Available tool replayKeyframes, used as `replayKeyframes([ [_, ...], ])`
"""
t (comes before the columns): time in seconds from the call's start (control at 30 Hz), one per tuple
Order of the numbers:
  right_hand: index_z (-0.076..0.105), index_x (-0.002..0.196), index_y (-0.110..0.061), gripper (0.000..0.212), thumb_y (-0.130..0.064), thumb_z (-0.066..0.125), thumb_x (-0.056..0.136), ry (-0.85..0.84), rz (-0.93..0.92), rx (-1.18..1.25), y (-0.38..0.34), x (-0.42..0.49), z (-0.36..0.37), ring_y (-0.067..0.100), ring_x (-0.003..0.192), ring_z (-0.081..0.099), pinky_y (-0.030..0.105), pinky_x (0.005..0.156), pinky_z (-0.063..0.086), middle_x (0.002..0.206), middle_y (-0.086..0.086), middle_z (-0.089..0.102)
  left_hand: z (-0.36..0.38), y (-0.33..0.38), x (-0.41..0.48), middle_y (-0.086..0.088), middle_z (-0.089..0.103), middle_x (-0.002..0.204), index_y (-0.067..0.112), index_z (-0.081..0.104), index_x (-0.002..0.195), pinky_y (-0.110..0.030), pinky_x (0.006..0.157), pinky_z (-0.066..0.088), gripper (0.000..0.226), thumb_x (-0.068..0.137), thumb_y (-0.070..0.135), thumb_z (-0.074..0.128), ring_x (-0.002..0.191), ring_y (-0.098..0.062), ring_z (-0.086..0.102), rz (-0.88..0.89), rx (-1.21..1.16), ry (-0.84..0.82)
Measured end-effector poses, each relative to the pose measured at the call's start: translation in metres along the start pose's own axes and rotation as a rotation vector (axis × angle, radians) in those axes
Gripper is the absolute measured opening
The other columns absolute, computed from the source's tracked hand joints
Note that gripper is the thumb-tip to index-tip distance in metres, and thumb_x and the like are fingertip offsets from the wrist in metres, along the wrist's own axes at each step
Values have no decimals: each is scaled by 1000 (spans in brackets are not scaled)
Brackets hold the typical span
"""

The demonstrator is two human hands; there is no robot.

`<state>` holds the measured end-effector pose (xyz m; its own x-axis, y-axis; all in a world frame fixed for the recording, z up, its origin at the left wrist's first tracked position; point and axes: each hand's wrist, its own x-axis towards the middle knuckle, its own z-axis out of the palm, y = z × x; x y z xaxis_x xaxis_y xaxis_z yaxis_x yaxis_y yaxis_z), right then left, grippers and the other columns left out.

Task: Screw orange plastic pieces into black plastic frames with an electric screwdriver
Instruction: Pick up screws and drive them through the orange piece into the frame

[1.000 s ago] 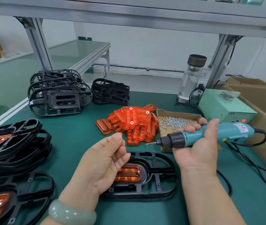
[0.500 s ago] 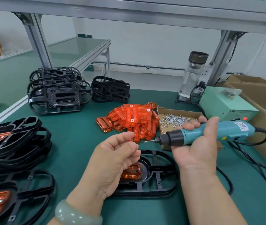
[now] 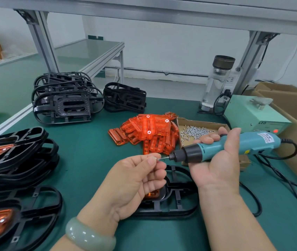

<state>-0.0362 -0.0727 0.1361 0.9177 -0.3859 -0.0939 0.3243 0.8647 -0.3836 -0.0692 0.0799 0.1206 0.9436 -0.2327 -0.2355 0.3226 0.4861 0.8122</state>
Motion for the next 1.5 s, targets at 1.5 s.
replayKeyframes([
  [1.5, 53, 90, -25, 22, -45, 61, 88, -24, -53, -36, 5, -8, 4, 5, 51, 49, 16, 54, 45, 62, -11, 50, -9, 0, 0, -1, 72, 70, 33, 73, 77, -18, 58, 52, 17, 81, 17, 69, 61, -10, 67, 367, 603, 126],
])
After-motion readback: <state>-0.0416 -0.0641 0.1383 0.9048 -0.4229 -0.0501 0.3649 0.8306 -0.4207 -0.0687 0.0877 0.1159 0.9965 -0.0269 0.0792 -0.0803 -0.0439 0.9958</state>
